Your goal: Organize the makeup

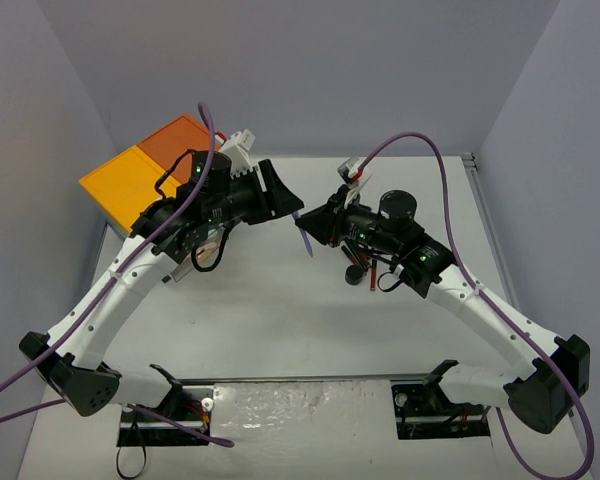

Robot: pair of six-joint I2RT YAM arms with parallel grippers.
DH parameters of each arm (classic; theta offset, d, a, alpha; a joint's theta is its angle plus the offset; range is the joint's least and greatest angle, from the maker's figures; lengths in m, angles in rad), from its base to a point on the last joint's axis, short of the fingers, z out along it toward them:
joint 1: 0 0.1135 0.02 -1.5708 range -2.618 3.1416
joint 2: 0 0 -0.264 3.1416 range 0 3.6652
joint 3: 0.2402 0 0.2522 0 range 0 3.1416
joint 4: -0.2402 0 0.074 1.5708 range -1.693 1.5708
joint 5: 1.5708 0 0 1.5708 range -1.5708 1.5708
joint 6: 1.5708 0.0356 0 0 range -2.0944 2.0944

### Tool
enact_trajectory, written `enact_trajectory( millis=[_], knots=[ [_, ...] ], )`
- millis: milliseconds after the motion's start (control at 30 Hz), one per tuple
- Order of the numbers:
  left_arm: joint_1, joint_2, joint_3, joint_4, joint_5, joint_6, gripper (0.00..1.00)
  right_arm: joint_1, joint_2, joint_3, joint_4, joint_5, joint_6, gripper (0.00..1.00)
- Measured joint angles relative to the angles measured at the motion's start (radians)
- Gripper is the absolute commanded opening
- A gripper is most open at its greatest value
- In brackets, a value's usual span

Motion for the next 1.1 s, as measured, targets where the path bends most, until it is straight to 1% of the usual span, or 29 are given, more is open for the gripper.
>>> enact_trajectory(
  millis=[233, 400, 600, 633, 700, 767, 967, 1067, 1100],
  knots=[
    [-0.013, 0.023, -0.005, 0.000, -0.026, -0.020, 0.41, 0.006, 0.000, 0.000, 0.001, 0.006, 0.000, 0.00],
    [-0.023, 0.043, -0.006, 0.002, -0.043, -0.031, 0.33, 0.012, 0.000, 0.000, 0.012, 0.011, 0.004, 0.00],
    [-0.028, 0.044, -0.011, 0.011, -0.053, -0.044, 0.07, 0.015, 0.000, 0.000, 0.022, 0.019, 0.007, 0.00],
    [-0.030, 0.044, -0.011, 0.012, -0.054, -0.047, 0.04, 0.016, 0.000, 0.000, 0.023, 0.021, 0.007, 0.00],
    [-0.035, 0.044, -0.011, 0.014, -0.061, -0.052, 0.00, 0.019, 0.000, 0.000, 0.022, 0.028, 0.010, 0.01],
    [-0.037, 0.044, -0.012, 0.015, -0.067, -0.051, 0.00, 0.019, 0.001, 0.000, 0.022, 0.031, 0.010, 0.15],
    [-0.039, 0.039, -0.012, 0.008, -0.091, -0.036, 0.00, 0.020, 0.001, 0.000, 0.021, 0.039, 0.014, 0.65],
    [-0.035, 0.030, -0.012, -0.023, -0.118, -0.002, 0.00, 0.020, 0.001, 0.000, 0.016, 0.051, 0.014, 0.88],
    [-0.028, 0.025, -0.012, -0.039, -0.127, 0.012, 0.00, 0.020, 0.001, 0.000, 0.010, 0.057, 0.011, 0.94]
  ],
)
